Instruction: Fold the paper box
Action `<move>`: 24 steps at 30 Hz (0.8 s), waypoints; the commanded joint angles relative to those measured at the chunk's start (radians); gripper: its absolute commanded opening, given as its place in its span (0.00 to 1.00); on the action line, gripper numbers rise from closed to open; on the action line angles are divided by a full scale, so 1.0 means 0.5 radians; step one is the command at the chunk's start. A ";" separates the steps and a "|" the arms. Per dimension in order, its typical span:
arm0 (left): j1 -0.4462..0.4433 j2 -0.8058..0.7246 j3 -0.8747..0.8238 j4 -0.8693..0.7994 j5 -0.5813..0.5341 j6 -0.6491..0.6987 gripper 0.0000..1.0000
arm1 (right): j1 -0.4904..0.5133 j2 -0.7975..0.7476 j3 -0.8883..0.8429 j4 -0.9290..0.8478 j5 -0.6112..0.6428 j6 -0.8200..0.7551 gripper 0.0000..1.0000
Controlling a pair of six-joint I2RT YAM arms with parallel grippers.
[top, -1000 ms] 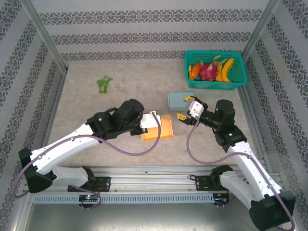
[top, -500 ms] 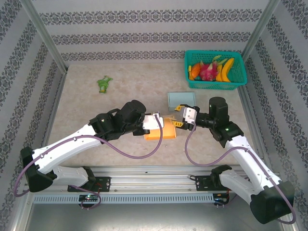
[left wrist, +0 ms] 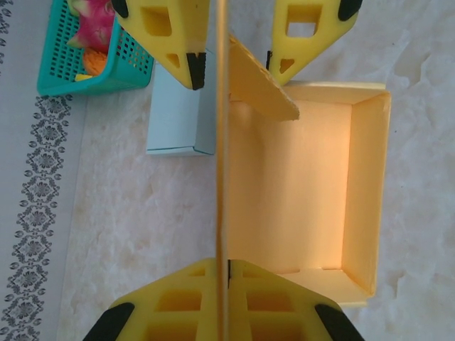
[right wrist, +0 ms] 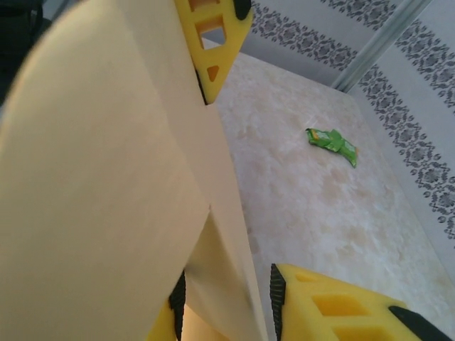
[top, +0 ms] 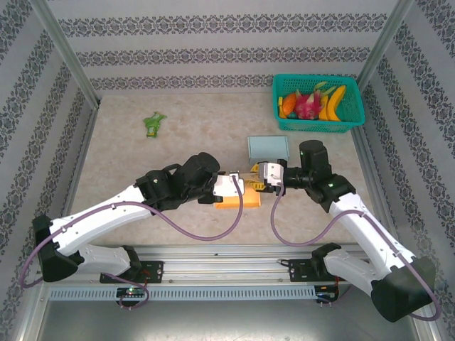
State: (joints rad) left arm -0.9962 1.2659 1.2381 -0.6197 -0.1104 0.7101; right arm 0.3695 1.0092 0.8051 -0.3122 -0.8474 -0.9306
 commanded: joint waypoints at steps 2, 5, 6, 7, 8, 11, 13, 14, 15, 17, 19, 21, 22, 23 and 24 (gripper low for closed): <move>-0.063 0.042 -0.018 0.013 0.006 0.071 0.00 | 0.019 0.029 0.075 -0.096 -0.125 -0.131 0.30; -0.080 0.047 -0.011 0.009 0.006 0.072 0.00 | 0.019 0.043 0.071 -0.105 -0.145 -0.151 0.24; -0.087 0.047 -0.009 0.011 0.003 0.071 0.00 | 0.020 0.049 0.068 -0.109 -0.149 -0.163 0.22; -0.093 0.048 -0.007 0.006 0.003 0.068 0.00 | 0.021 0.051 0.066 -0.114 -0.149 -0.169 0.20; -0.101 0.045 -0.005 0.006 0.000 0.065 0.00 | 0.019 0.050 0.063 -0.118 -0.149 -0.177 0.16; -0.120 0.045 -0.003 0.011 -0.025 0.059 0.00 | 0.021 0.054 0.061 -0.131 -0.156 -0.200 0.00; -0.124 0.051 0.004 0.024 -0.067 0.042 0.00 | 0.019 0.056 0.059 -0.131 -0.125 -0.211 0.00; -0.123 0.057 0.022 0.021 -0.092 0.025 0.02 | 0.020 0.058 0.056 -0.125 -0.089 -0.215 0.00; -0.124 0.059 0.045 0.007 -0.108 0.014 0.05 | 0.017 0.057 0.050 -0.122 -0.052 -0.218 0.00; -0.124 0.049 0.080 0.010 -0.131 -0.025 0.14 | -0.006 0.059 0.036 -0.111 -0.022 -0.221 0.00; -0.124 0.017 0.107 0.037 -0.148 -0.080 0.19 | -0.039 0.068 0.022 -0.065 -0.026 -0.205 0.00; -0.123 -0.044 0.164 0.070 -0.193 -0.243 0.24 | -0.063 0.090 0.009 -0.005 -0.026 -0.188 0.00; -0.123 -0.074 0.205 0.061 -0.190 -0.351 0.26 | -0.072 0.104 0.005 0.027 -0.029 -0.181 0.00; -0.123 -0.116 0.243 0.058 -0.166 -0.483 0.31 | -0.081 0.124 0.006 0.058 -0.035 -0.173 0.00; -0.124 -0.168 0.248 0.087 -0.140 -0.619 0.37 | -0.085 0.146 0.004 0.084 -0.041 -0.170 0.00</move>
State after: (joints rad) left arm -1.0420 1.2694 1.3003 -0.6231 -0.1841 0.5888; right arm 0.3367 1.0615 0.8093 -0.3336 -0.8490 -1.0241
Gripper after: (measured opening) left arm 0.341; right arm 0.039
